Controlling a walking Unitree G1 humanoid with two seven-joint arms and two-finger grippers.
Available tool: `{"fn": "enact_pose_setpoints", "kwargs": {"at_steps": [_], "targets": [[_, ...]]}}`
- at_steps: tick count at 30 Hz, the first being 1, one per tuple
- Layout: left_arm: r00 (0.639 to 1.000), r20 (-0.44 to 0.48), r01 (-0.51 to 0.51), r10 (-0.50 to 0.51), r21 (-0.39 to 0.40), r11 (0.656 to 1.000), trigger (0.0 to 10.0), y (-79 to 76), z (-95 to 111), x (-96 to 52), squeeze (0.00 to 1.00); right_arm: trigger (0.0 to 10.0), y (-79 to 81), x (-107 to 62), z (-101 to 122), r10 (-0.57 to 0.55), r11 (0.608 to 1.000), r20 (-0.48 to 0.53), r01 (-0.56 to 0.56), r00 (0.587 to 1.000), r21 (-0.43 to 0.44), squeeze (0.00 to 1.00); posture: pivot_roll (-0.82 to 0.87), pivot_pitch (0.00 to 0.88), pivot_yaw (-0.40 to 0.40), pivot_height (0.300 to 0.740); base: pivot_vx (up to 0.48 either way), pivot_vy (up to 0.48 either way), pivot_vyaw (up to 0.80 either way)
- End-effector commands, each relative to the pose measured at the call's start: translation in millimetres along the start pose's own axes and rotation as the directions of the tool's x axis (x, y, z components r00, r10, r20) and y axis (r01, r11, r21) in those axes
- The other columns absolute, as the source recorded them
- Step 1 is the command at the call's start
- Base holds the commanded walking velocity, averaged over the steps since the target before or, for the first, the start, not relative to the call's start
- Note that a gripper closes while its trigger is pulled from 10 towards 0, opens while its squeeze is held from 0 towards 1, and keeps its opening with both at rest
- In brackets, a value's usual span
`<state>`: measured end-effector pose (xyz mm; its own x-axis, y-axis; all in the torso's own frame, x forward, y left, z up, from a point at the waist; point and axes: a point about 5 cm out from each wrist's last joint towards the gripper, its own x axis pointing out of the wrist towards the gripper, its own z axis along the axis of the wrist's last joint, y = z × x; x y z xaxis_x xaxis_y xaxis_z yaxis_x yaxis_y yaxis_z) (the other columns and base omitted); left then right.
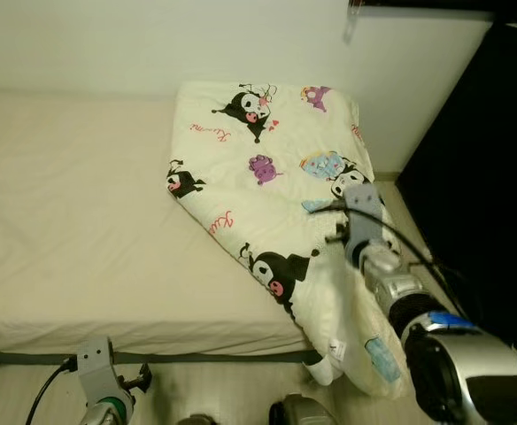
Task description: Clean up the room
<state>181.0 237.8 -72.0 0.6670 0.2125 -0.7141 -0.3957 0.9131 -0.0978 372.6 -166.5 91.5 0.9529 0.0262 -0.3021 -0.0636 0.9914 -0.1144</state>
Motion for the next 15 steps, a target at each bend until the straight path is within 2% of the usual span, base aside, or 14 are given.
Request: {"fn": "enact_pose_setpoints", "kwargs": {"at_steps": [1, 6, 7, 10, 12, 14, 15], "targets": [[1.0, -0.02, 0.0, -0.001, -0.035, 0.999, 10.0, 0.4, -9.3, -2.6, 0.0, 10.0, -9.6, 0.4, 4.2, -0.032, 0.999, 0.009, 0.031, 0.999, 0.032, 0.0, -0.06, 0.004, -0.001, 0.63, 0.0, 0.0, 0.0], [1.0, 0.011, 0.014, -0.014, -0.054, 0.998, 10.0, -1.6, -2.7, -0.9, 0.0, 10.0, -13.4, 0.7, 7.0, -0.045, 0.998, 0.012, 0.044, 0.999, 0.04, 0.0, -0.06, 0.003, -0.006, 0.615, 0.0, 0.0, 0.0], [0.998, 0.054, 0.037, -0.034, -0.062, 0.997, 10.0, -5.1, 7.8, 1.6, 0.0, 10.0, -16.4, 0.3, 5.7, -0.054, 0.996, 0.005, 0.054, 0.999, 0.07, 0.0, -0.05, 0.004, -0.007, 0.605, 0.0, 0.0, 0.0], [0.993, 0.098, 0.066, -0.059, -0.065, 0.996, 10.0, -9.7, 19.9, 4.2, 0.0, 10.0, -20.8, -0.4, 4.3, -0.066, 0.992, 0.002, 0.065, 0.998, 0.111, 0.0, -0.05, 0.005, -0.009, 0.59, 0.0, 0.0, 0.0], [0.992, 0.107, 0.07, -0.064, -0.059, 0.996, 10.0, -10.6, 22.6, 4.8, 0.0, 10.0, -22.5, -0.5, 4.8, -0.07, 0.99, 0.004, 0.069, 0.998, 0.122, 0.0, -0.05, 0.005, -0.009, 0.585, 0.0, 0.0, 0.0], [0.989, 0.124, 0.081, -0.074, -0.051, 0.995, 10.0, -12.7, 27.7, 5.8, 0.0, 10.0, -26.9, -0.5, 7.9, -0.076, 0.983, 0.016, 0.072, 0.997, 0.169, 0.0, -0.05, 0.008, -0.007, 0.575, 0.0, 0.0, 0.0], [0.988, 0.133, 0.09, -0.083, -0.045, 0.995, 10.0, -14.4, 30.3, 6.3, 0.0, 10.0, -30.5, -0.2, 12.9, -0.079, 0.978, 0.037, 0.071, 0.996, 0.197, 0.84, -0.05, 0.012, -0.003, 0.57, 0.0, 0.0, 0.0]]}}
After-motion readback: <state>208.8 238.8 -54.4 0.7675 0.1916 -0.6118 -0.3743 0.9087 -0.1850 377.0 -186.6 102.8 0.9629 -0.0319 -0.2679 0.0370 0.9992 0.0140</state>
